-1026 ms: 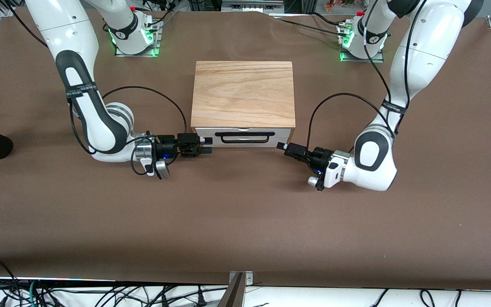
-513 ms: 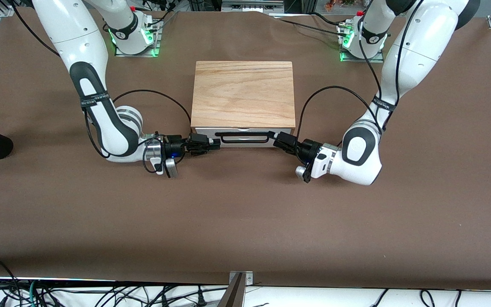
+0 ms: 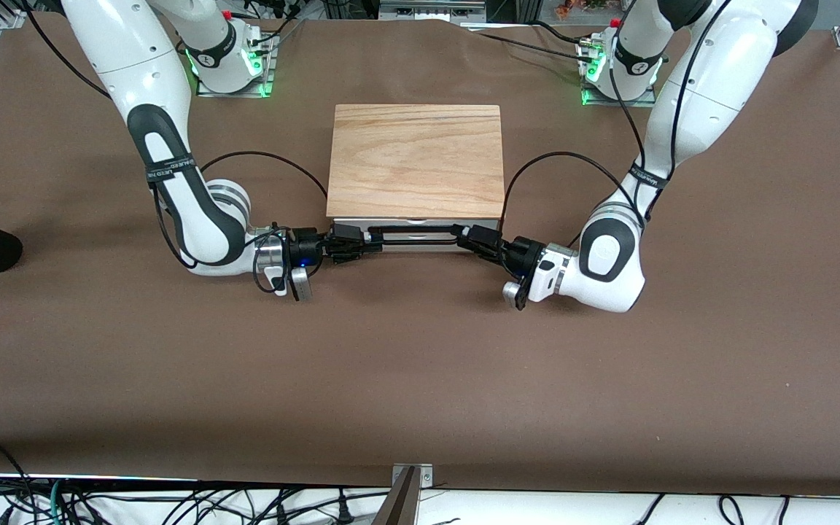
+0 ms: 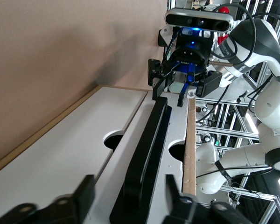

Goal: Pull top drawer with both arms simultaneously
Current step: 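Close the left gripper and the right gripper on the black handle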

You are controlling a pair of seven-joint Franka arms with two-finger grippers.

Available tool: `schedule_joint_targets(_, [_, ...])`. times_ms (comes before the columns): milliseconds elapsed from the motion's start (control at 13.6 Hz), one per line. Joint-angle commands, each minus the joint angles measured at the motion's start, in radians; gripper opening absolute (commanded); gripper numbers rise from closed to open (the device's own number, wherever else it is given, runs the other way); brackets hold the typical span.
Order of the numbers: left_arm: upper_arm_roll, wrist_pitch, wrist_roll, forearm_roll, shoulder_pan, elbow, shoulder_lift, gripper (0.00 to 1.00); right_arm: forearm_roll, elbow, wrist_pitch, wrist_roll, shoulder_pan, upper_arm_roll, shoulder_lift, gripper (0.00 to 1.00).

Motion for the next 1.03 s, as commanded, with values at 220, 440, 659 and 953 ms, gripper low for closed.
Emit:
schedule_joint_targets(220, [-0.040,0.049,0.030,-0.061,-0.005,-0.006,-0.003,0.33,0.021,-0.011,-0.001,-0.053,0.002,0.003,0.015,0.27])
schedule_joint_targets(440, [-0.048,0.049,0.032,-0.062,-0.010,-0.007,-0.003,0.34,0.021,-0.011,0.001,-0.053,0.002,0.003,0.015,0.23])
schedule_joint_targets(659, [-0.047,0.048,0.041,-0.059,-0.007,-0.007,0.000,0.34,0.021,-0.009,-0.001,-0.053,0.002,0.003,0.015,0.21])
schedule_joint_targets(953, [-0.045,0.048,0.063,-0.056,0.001,-0.007,0.005,0.24,0.021,-0.009,-0.001,-0.053,0.002,0.003,0.013,0.21])
